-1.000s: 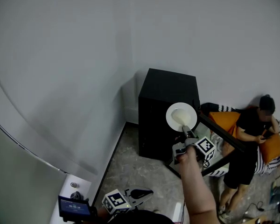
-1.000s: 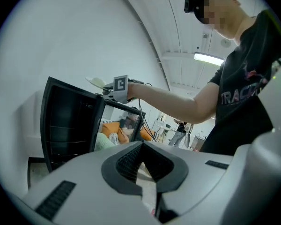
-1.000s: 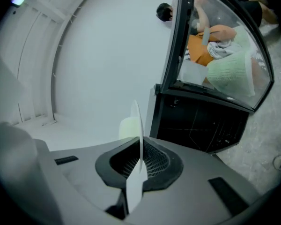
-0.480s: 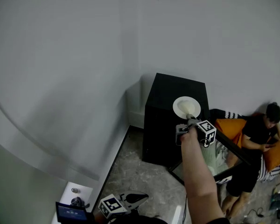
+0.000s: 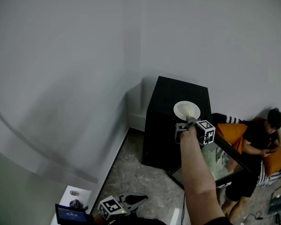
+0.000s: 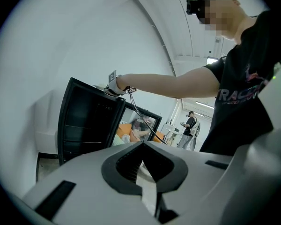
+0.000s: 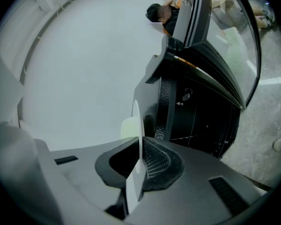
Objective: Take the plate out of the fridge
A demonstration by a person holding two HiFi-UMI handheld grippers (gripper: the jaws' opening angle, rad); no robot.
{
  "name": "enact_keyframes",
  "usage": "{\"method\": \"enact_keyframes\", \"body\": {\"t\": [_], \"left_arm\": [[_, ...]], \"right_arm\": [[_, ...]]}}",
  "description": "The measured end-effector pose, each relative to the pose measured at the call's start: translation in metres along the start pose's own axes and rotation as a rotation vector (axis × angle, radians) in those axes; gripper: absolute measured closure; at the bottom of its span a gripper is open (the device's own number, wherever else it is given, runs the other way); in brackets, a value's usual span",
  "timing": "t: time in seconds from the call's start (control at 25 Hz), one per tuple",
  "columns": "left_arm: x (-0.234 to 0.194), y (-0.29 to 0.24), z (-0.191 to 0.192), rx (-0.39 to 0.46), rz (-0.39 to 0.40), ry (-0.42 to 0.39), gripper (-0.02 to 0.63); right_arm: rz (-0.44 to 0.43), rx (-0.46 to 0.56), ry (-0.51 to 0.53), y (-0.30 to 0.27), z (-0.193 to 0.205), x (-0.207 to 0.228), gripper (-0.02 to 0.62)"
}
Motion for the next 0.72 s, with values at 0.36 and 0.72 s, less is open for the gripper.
{"method": "enact_keyframes", "body": {"t": [0.36, 0.72], "left_arm": [[-0.001, 0.009, 0.0, 0.005, -0.024, 0.019, 0.6], [-0.003, 0.009, 0.004, 0.003, -0.034, 0.028, 0.6]], "right_arm": [[0.027, 0.017, -0.009, -0.018, 0.001, -0.007, 0.578], [0.041, -0.006, -0.008, -0.027, 0.004, -0.015, 0.559]]}}
Point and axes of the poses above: the fingertips, and each gripper's own axes: y backward along the fingers, x to its right, z out of its underside, the point moved 5 cm from there along y, backward along the fingers, and after that the axes turned 3 degrees about -y, right-handed, at the moved point
